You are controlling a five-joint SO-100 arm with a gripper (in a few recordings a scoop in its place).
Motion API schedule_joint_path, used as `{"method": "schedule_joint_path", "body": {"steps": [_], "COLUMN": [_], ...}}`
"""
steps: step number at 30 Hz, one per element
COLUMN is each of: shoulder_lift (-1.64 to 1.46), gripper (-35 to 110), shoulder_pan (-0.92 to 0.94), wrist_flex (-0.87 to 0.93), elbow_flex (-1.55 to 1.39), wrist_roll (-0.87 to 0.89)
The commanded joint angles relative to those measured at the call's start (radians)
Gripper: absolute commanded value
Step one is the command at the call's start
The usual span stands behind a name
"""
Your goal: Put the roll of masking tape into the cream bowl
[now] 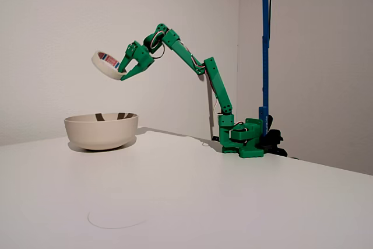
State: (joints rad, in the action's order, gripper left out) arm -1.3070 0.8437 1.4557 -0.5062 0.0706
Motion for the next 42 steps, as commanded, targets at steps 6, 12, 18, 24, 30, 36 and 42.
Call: {"method": "schedule_joint_path", "body": {"steps": [6, 12, 18, 24, 30, 36, 42], "shoulder_lift": [0.121, 0.27, 0.344, 0.339, 0.336, 0.336, 0.296], "gripper": [-8, -8, -8, 3, 6, 3, -8], "shoulder_pan": [0.089, 0.15, 0.184, 0.189, 0.184, 0.155, 0.098], "wrist_flex": [-0.146, -0.149, -0.176, -0.19, -0.184, -0.153, -0.121], "elbow_flex": [0.046, 0.115, 0.121, 0.137, 0.15, 0.175, 0.213], "wrist_roll": [-0.003, -0.006, -0.011, 0.029, 0.057, 0.041, 0.052]}}
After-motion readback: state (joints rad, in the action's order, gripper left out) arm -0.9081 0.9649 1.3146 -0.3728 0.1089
